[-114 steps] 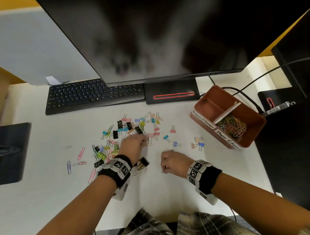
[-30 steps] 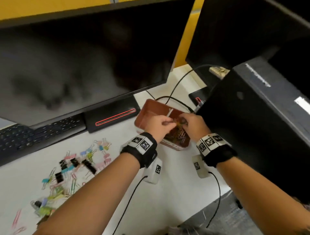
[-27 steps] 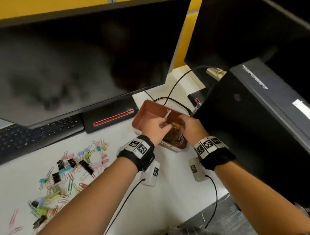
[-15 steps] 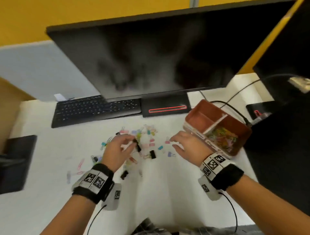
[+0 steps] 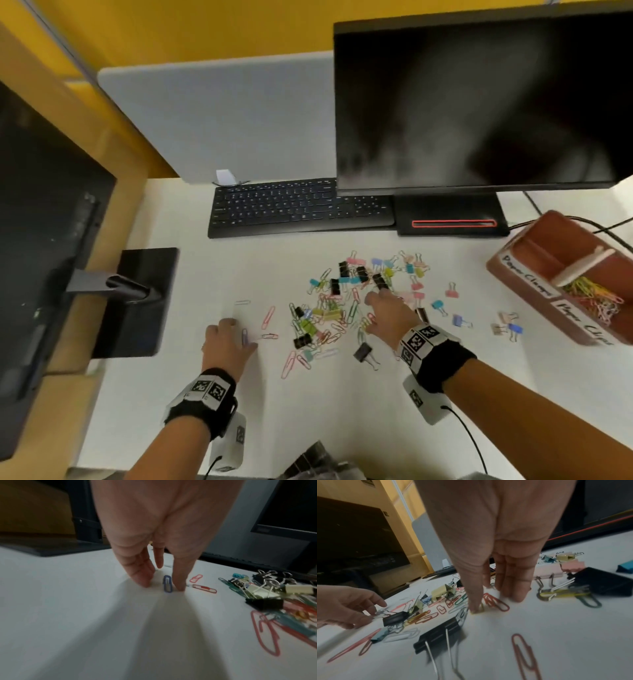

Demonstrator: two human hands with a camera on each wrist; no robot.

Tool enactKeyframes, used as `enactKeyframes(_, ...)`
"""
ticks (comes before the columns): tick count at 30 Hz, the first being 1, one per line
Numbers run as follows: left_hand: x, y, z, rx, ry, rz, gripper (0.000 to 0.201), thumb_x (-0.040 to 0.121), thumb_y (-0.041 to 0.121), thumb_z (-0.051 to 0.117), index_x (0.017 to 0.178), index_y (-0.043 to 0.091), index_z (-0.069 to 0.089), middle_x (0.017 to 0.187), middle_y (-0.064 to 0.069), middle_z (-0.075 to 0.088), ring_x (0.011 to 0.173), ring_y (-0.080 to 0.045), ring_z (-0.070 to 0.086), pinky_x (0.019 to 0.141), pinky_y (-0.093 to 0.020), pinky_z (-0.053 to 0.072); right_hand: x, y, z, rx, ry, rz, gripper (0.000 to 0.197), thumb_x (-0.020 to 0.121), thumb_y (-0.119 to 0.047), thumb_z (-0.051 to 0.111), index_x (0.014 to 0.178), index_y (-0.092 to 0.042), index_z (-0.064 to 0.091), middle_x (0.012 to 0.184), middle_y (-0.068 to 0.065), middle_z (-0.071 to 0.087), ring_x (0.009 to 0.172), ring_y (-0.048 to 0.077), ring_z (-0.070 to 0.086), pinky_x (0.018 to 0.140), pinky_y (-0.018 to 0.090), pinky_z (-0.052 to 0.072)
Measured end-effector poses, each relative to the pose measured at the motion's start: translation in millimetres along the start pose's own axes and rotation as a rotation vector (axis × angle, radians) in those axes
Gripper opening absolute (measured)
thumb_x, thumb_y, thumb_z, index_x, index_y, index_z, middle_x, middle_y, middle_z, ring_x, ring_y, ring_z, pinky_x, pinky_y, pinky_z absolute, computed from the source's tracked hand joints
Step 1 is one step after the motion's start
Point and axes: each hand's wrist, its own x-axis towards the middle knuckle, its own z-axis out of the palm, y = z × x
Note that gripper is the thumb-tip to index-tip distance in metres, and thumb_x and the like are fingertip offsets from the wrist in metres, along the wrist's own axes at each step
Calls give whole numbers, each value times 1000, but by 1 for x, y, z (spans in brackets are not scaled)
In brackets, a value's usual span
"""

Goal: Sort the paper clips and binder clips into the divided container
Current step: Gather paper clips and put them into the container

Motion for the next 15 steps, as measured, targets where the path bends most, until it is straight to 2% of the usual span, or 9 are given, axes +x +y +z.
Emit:
enactKeyframes(2,5,-6,1,-66,-14,80,47,77,11,70,119,9,50,111,-15,55,90,-23,52,85,-29,42,5,-4,7,10,20,47,34,84,-9,61,116,-11,48,120,11,51,107,26,55,89,34,48)
enactKeyframes(4,10,-9,1,-117,-26,133,33,81,8,66,113,8,55,102,-12,63,84,-17,52,80,-23,38,7,-5,13,22,38,72,23,87,-3,53,108,-11,53,112,10,58,98,23,58,85,32,50)
enactKeyframes(7,15,-12,-3,-129,-68,173,22,82,8,65,104,8,60,94,-6,66,81,-15,55,78,-19,37,8,-4,18,52,56,89,20,86,-3,51,100,-16,57,102,6,64,90,19,60,84,33,53)
enactKeyframes(10,21,-13,-7,-15,-130,263,6,84,11,62,87,16,62,87,-1,62,76,-12,52,74,-19,37,8,-5,16,29,73,103,16,88,-10,52,99,-16,61,102,5,63,93,19,59,85,30,51)
enactKeyframes(11,22,-13,-8,26,-141,309,8,84,12,62,82,19,61,85,1,58,74,-10,50,73,-19,38,8,-5,15,32,85,105,16,88,-10,52,99,-14,62,101,4,61,93,18,57,84,27,49)
enactKeyframes(13,25,-15,-12,46,-156,388,13,84,13,62,76,22,58,82,4,50,68,-2,46,68,-10,36,7,-4,12,57,102,105,15,88,-10,54,99,-13,63,99,3,53,91,17,54,85,23,45)
enactKeyframes(15,26,-16,-16,3,-181,448,12,83,14,65,75,22,59,81,3,52,69,-1,48,63,-7,34,5,-3,9,83,134,71,13,87,-11,58,98,-11,65,101,3,48,92,17,54,88,22,44)
